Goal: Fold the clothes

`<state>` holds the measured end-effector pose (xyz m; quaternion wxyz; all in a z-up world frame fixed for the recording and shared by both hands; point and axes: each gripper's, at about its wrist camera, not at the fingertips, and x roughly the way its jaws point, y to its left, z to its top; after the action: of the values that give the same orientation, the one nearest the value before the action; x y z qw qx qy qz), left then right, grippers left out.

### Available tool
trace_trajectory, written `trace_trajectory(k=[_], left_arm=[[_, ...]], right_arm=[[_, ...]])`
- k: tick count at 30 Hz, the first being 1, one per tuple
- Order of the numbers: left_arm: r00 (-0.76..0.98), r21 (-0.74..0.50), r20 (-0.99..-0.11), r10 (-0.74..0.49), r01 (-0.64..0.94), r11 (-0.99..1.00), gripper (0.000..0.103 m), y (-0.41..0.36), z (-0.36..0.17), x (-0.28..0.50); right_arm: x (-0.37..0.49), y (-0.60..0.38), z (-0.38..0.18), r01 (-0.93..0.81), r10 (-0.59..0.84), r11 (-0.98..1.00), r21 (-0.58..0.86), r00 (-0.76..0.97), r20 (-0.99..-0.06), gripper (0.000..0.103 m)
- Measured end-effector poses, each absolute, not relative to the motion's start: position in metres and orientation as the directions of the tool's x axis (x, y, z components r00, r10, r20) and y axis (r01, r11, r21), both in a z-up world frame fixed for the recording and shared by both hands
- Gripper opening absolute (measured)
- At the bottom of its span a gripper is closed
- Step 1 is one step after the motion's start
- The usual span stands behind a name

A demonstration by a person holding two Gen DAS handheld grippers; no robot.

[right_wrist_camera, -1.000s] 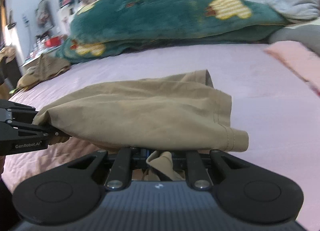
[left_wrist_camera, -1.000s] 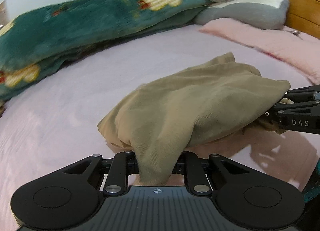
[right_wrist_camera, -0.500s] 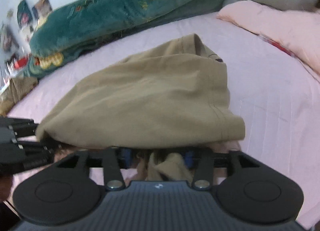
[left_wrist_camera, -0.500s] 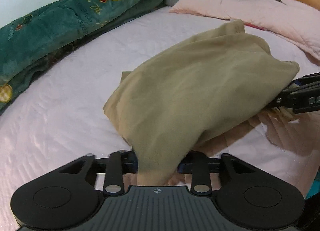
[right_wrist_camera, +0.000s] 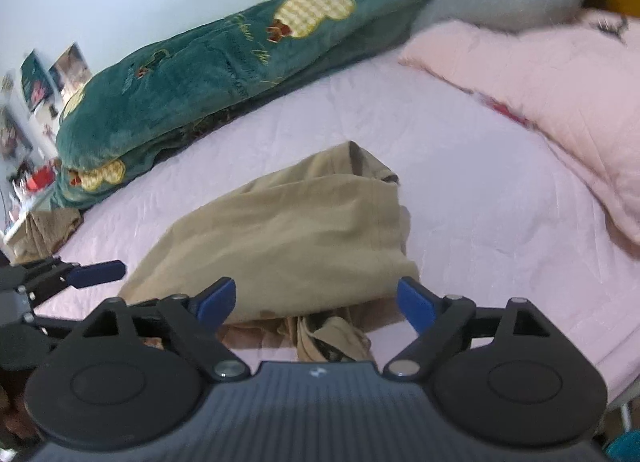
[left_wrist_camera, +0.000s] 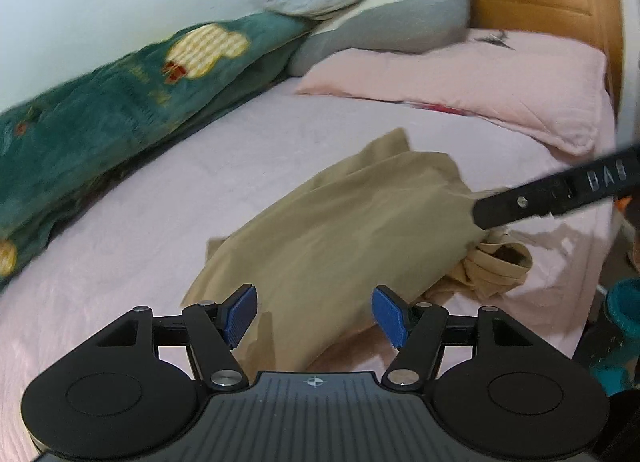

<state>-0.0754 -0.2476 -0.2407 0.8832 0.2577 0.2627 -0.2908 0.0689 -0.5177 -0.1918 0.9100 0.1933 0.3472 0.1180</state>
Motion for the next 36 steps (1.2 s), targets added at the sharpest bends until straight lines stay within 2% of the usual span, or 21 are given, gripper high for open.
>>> trace_trajectory(k=[2, 7, 9, 10, 11, 12, 14, 15, 21, 29, 36], left_arm=[[0.69, 0.328, -0.62, -0.374, 0.66, 0.676, 0.067, -0.258, -0.249, -0.072], [0.675, 0.333, -0.631, -0.382, 0.681, 0.652, 0.067, -0.267, -0.257, -0.066], [0.67, 0.334, -0.636, -0.383, 0.686, 0.646, 0.067, -0.267, -0.26, -0.064], [0.667, 0.332, -0.637, -0.385, 0.689, 0.644, 0.067, -0.266, -0.261, -0.063], [0.664, 0.323, -0.637, -0.392, 0.692, 0.646, 0.067, -0.265, -0.262, -0.061], [0.659, 0.307, -0.634, -0.405, 0.695, 0.65, 0.055, -0.263, -0.262, -0.059], [0.649, 0.283, -0.631, -0.425, 0.702, 0.653, 0.043, -0.259, -0.262, -0.057], [0.647, 0.276, -0.631, -0.429, 0.703, 0.655, 0.037, -0.258, -0.263, -0.055], [0.647, 0.22, -0.604, -0.465, 0.696, 0.684, 0.016, -0.248, -0.258, -0.052], [0.673, 0.125, -0.54, -0.505, 0.658, 0.743, 0.015, -0.22, -0.239, -0.047], [0.708, -0.114, -0.438, -0.553, 0.567, 0.816, 0.015, -0.149, -0.231, -0.037]], right_arm=[[0.075, -0.526, -0.2, -0.04, 0.366, 0.873, 0.487, 0.714, -0.597, 0.09], [0.092, -0.529, -0.216, -0.025, 0.374, 0.859, 0.512, 0.714, -0.592, 0.09], [0.097, -0.529, -0.218, -0.055, 0.404, 0.844, 0.533, 0.72, -0.564, 0.083], [0.099, -0.527, -0.218, -0.082, 0.421, 0.839, 0.538, 0.725, -0.546, 0.077], [0.099, -0.525, -0.217, -0.113, 0.428, 0.842, 0.528, 0.736, -0.525, 0.056], [0.098, -0.523, -0.215, -0.134, 0.425, 0.849, 0.511, 0.747, -0.512, 0.037], [0.097, -0.522, -0.213, -0.151, 0.419, 0.859, 0.49, 0.758, -0.5, 0.023], [0.097, -0.521, -0.212, -0.156, 0.415, 0.862, 0.482, 0.763, -0.496, 0.019], [0.09, -0.511, -0.202, -0.181, 0.398, 0.881, 0.438, 0.785, -0.475, 0.013], [0.098, -0.482, -0.156, -0.241, 0.385, 0.906, 0.348, 0.812, -0.439, 0.011], [0.118, -0.416, -0.1, -0.347, 0.408, 0.913, 0.214, 0.8, -0.44, 0.01]])
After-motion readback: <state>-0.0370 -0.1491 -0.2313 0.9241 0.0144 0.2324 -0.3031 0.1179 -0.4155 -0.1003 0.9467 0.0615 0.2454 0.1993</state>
